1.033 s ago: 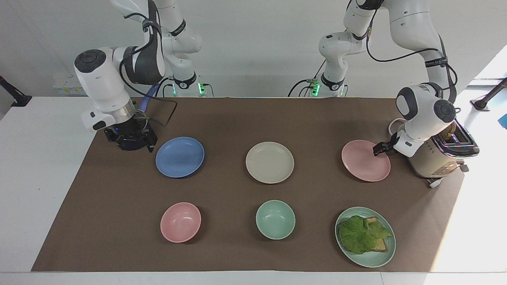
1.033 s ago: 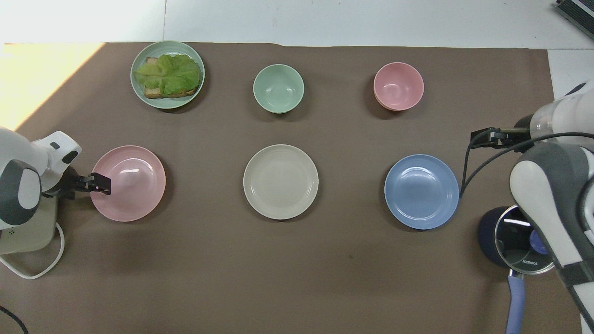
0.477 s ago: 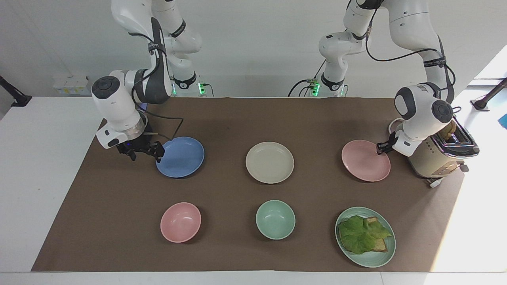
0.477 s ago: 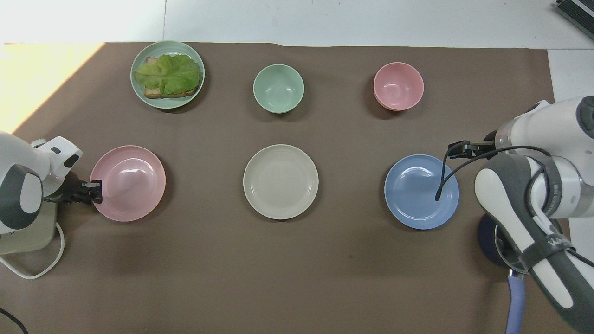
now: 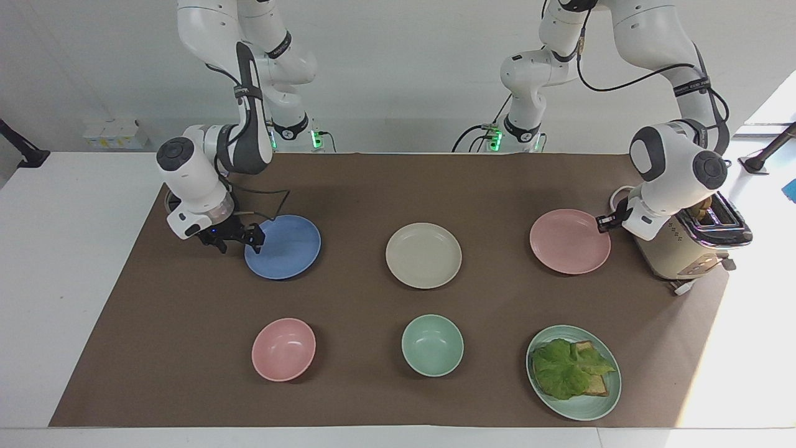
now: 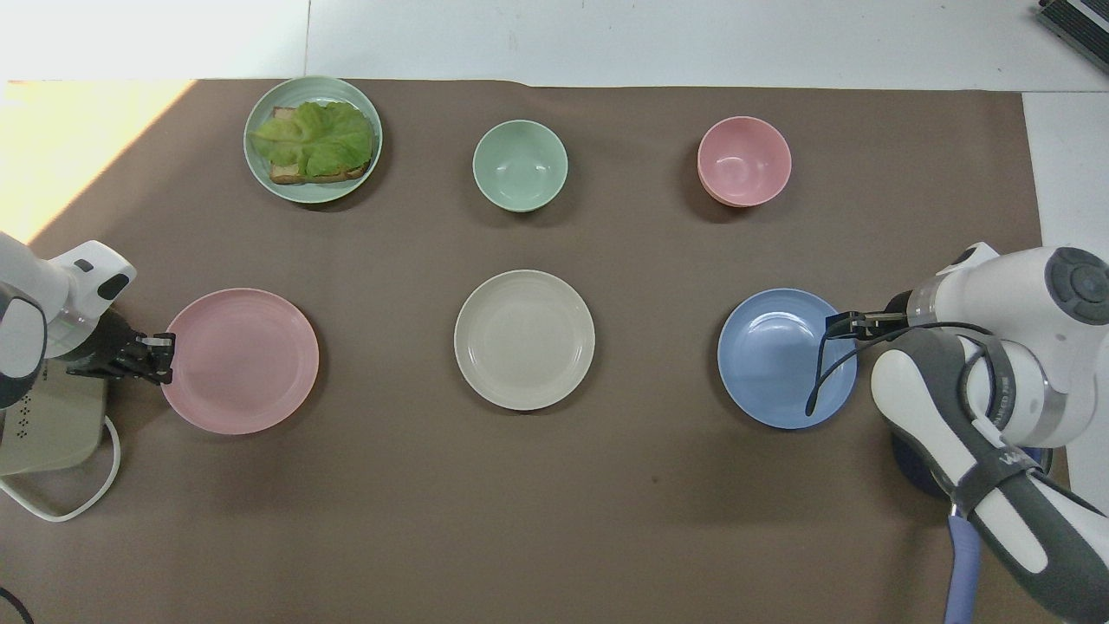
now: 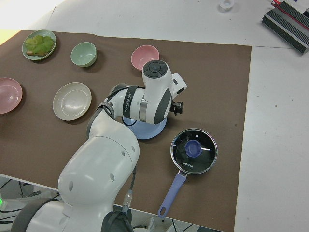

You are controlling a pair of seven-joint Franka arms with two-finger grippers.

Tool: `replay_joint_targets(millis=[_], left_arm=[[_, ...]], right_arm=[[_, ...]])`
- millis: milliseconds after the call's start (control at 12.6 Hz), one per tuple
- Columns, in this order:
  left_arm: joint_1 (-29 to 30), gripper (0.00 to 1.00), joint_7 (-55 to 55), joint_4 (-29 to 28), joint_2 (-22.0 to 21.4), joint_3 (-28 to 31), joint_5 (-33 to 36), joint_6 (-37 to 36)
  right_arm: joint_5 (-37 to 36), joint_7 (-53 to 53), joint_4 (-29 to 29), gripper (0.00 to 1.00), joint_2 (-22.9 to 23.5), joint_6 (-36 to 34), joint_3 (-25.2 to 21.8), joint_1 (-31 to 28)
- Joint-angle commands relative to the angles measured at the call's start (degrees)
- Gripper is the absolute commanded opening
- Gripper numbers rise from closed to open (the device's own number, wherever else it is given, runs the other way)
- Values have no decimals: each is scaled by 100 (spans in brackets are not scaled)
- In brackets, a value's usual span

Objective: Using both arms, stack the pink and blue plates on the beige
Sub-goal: 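Carry the pink plate onto the beige plate while the right gripper grasps the blue plate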

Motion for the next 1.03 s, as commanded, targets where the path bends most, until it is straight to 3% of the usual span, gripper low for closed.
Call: replay_joint_targets(millis=[0,159,477,556,715,954], left_arm=[[-79,0,-150,678,-74,-59,-459,-948],[-403,0,-840,856,-101,-269,-592,-1179],[-1473,0,-2547,743,-197,-613,-978,-699],[-1755,0,-2759,603,-233,-604,-1049,-418],[-2204,0,-2962,400,-198,-604,-1189,40],[-2522,0,-2945,13,-119,-613,-1295,805]], right_arm=[[306,-365,-388,69,-292,170,38,-134],[612,-620,-397,59,-292,170,38,-187],[815,-708,-467,48,-231,179,38,-231],[1034,-822,-458,37,-230,170,38,-231],[1272,-946,-423,3,-213,170,38,-231],[1344,-920,-205,0,-300,92,30,-214]])
